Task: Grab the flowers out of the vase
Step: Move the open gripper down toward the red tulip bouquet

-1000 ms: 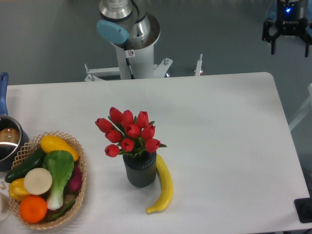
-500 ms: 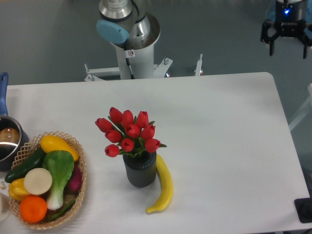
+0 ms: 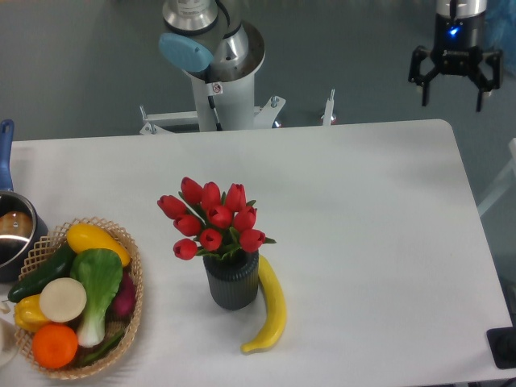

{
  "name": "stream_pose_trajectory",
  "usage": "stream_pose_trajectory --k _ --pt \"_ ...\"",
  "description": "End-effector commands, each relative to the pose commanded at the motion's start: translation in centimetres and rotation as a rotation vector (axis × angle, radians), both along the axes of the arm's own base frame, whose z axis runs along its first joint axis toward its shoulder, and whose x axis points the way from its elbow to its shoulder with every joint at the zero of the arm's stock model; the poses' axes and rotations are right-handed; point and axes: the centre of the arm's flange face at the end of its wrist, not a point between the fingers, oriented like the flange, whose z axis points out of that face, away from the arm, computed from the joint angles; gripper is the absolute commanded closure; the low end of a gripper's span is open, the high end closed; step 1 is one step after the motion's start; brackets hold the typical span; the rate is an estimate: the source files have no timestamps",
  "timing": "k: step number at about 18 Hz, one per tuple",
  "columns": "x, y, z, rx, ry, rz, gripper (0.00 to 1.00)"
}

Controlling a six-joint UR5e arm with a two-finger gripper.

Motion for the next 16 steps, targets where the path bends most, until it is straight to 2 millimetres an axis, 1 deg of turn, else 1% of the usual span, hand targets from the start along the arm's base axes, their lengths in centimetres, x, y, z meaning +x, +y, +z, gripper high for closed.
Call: stream_pose_trajectory --k 2,4,6,8,10,11,13,16 --pt "1.1 1.3 -1.2 0.086 -0.045 -0.001 0.0" --pt "2.4 2.5 -2.3 0.218 -0.1 0.003 0.0" --pt "3.4 3.5 -2.7 0.35 -0.132 -0.016 0.0" --pt "4.1 4.2 -3.0 0.438 -0.154 -0.033 0.0" --pt "5.4 4.9 -3.4 0.526 -0.194 -0.03 0.0" --pt "6.1 5.6 -3.7 0.561 -0.213 -0.043 0.0" --pt "7.2 7.6 -3.9 0.626 -0.241 -0.089 0.0" --pt "8.4 10.2 -4.1 0.66 -0.273 -0.149 0.0"
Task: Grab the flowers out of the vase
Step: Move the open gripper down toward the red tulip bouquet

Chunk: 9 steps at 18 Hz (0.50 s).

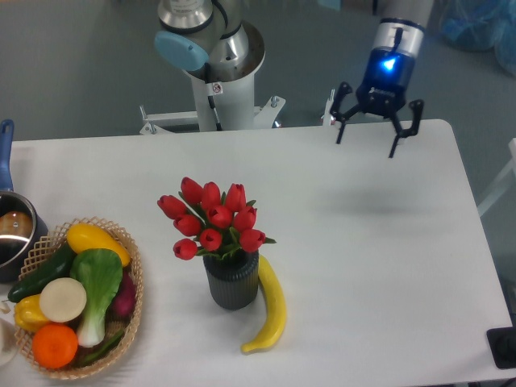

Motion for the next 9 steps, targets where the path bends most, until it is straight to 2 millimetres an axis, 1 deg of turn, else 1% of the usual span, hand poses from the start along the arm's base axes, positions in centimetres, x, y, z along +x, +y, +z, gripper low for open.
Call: stream_pose_trajectory --k 4,6,9 --pt "1.3 3.4 -1.1 0.025 -0.002 -0.085 0.0" --pt "1.6 5.1 -1.8 0.058 0.01 -0.123 0.0" --pt "1.9 6.1 -1.6 0.066 0.012 -0.145 0.0"
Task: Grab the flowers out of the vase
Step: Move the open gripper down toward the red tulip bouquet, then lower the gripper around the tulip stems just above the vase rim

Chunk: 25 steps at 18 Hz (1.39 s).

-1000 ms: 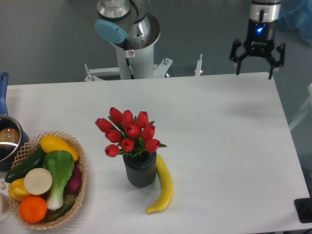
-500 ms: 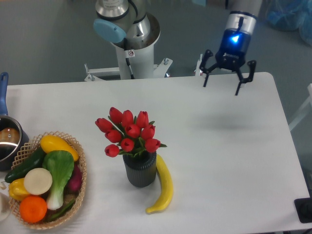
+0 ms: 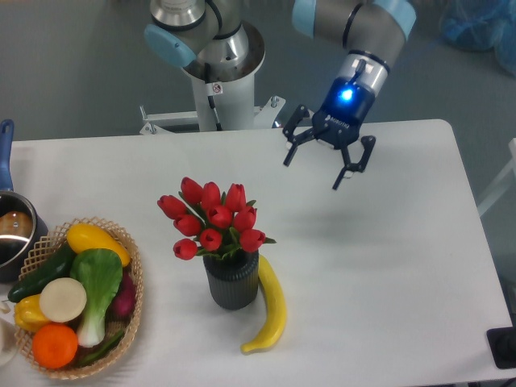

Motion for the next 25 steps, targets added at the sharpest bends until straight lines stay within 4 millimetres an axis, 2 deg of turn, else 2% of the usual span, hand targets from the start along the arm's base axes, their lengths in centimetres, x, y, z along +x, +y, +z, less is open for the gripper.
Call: stream_pose_trajectory --k 7,9,13,15,17,21,25 --pt "-0.2 2.5 0.1 -0.001 0.011 -0.053 0.0" --pt "-0.9 2.9 -0.4 -0.006 0.009 -0.057 0.0" --pt "-1.5 5.5 -1.5 -0.019 0.035 -0.106 0.0" --pt "-0.9 7.8 -1.8 -0.019 0.034 -0.15 0.0" --pt "-1.0 8.2 -2.2 -0.021 0.027 -0.155 0.0" --pt "0.8 9.9 -2.8 -0.024 0.017 -0.2 0.0" --pt "1.7 11.3 -3.2 -0.024 0.01 -0.23 0.0"
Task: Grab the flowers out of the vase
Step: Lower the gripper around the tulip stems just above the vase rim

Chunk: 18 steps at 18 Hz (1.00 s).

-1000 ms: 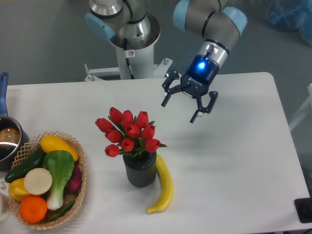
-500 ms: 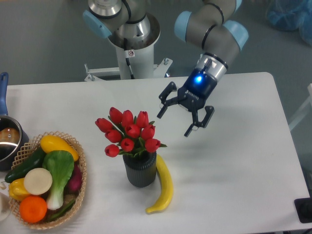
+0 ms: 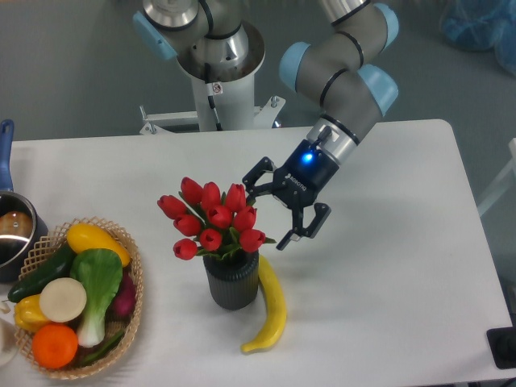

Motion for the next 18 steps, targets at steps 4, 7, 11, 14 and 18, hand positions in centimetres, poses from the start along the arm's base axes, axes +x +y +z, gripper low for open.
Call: stream_pose_trajectory --k 4,7,11,14,18 --pt "1.2 1.0 -0.1 -0.003 -0.006 -0.025 0.0" --pt "2.0 1.4 -0.1 -0.002 -0.011 -0.038 0.0" --pt "2.2 1.6 -0.1 -0.003 -0.013 -0.043 0.0" --pt "2.5 2.0 0.0 -0.001 -0.009 -0.052 0.0" --pt "2.0 2.3 0.9 -0.008 -0.033 -0.032 0.18"
